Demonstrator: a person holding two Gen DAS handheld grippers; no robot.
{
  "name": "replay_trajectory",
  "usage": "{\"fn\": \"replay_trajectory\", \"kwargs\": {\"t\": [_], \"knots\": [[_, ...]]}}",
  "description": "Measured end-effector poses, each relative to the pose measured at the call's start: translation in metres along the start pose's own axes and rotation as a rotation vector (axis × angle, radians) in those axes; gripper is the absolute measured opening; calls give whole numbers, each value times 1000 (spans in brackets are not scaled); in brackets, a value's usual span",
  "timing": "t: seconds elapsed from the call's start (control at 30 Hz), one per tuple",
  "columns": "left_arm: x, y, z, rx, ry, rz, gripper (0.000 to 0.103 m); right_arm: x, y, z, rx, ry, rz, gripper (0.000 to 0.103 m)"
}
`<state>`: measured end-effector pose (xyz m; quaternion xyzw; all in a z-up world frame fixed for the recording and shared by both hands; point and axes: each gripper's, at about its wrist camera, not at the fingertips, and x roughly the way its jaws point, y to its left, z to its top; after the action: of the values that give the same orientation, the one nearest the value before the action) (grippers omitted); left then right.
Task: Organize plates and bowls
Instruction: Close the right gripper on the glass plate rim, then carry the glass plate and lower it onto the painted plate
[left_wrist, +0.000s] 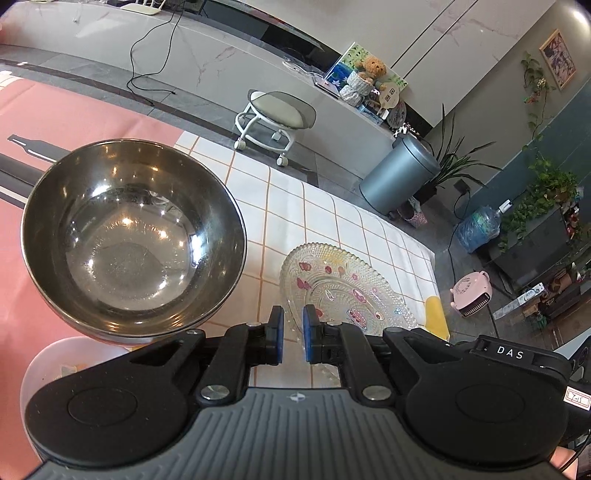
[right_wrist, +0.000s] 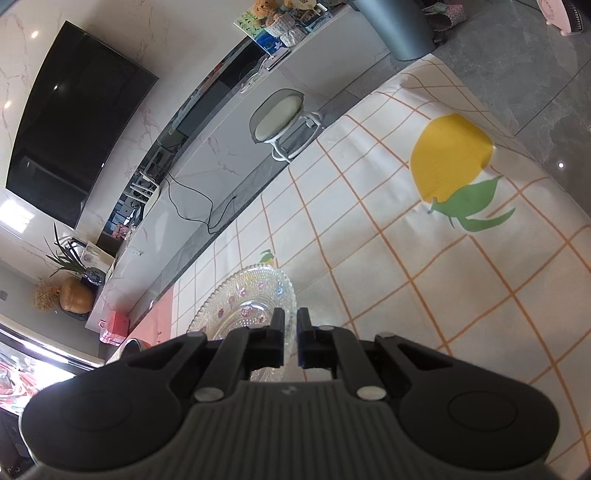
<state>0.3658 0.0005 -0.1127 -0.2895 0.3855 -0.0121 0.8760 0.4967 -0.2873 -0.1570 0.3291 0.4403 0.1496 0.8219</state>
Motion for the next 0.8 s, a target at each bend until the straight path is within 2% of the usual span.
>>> {"fn": "replay_trajectory", "kwargs": {"t": [0.23,0.43,0.6,0.8], "knots": [[-29,0,5,-13,-32,-24,11,-24,25,-5,-32,-29,23,4],[-76,7,1,-4,-46,-24,11,-51,50,-25,-44,-22,52,4],[-123,24,-10,-5,-69,-9,11,-74,73,-60,-46,-9,90,4],[-176,51,-29,-19,-93,-17,11,-103,96,-119,-50,-7,142,4]]}}
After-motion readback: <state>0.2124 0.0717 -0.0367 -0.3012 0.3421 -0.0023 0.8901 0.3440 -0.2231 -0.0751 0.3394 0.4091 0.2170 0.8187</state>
